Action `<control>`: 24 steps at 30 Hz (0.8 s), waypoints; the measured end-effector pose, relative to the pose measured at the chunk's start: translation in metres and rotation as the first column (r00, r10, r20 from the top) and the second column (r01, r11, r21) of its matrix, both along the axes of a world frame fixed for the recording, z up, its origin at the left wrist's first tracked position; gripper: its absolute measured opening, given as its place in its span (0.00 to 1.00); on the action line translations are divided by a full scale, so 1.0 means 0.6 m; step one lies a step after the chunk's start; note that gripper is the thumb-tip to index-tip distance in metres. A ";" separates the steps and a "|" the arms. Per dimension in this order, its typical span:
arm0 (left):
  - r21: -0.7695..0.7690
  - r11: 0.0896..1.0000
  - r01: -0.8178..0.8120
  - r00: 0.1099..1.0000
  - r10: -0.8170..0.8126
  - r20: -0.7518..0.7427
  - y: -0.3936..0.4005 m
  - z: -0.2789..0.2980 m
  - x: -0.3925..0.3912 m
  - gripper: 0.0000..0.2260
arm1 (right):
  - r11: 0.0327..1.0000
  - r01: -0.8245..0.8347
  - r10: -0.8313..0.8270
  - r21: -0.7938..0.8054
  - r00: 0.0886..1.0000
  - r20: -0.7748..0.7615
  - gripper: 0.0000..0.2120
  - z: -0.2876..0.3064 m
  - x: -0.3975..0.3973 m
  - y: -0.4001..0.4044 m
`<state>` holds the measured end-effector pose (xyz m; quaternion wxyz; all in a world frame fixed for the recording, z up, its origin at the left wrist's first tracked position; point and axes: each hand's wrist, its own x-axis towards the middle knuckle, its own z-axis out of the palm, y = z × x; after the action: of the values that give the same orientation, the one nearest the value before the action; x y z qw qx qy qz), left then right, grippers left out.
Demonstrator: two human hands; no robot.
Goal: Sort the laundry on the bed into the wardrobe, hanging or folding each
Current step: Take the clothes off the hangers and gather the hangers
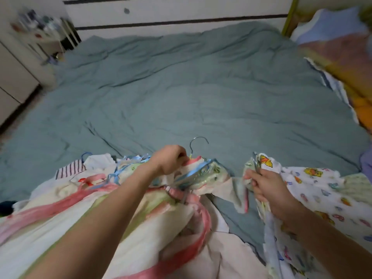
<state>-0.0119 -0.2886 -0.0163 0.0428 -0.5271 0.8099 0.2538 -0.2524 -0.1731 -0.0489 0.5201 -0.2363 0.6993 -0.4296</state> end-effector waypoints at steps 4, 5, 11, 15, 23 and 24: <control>-0.099 0.975 -0.197 0.955 0.169 -0.243 0.054 0.133 0.007 0.11 | 0.994 0.017 -0.016 -0.110 1.000 0.012 0.11 0.100 -0.015 0.053; -0.087 0.965 -0.247 0.924 0.208 -0.321 0.070 0.164 0.002 0.12 | 0.990 0.024 -0.023 -0.137 1.000 0.012 0.11 0.124 -0.019 0.069; 0.179 0.955 -0.236 0.579 0.286 -0.764 0.182 0.334 -0.096 0.12 | 0.956 0.057 -0.043 -0.288 0.998 0.055 0.11 0.240 -0.066 0.164; 0.158 0.958 -0.241 0.518 0.265 -0.813 0.288 0.407 -0.189 0.12 | 0.927 0.105 -0.062 -0.360 0.990 0.128 0.12 0.297 -0.118 0.236; 0.059 0.935 -0.348 0.499 0.239 -0.833 0.499 0.472 -0.298 0.14 | 0.899 0.032 -0.011 -0.437 0.999 0.049 0.12 0.378 -0.227 0.386; 0.084 0.926 -0.367 0.471 0.263 -0.842 0.521 0.479 -0.303 0.13 | 0.895 0.014 0.005 -0.446 0.999 0.040 0.12 0.386 -0.235 0.404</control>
<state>-0.1936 0.0242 0.2714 -0.4277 -0.4808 0.6303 0.4343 -0.3934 0.0692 0.1829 0.4649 -0.3390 0.5722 -0.5843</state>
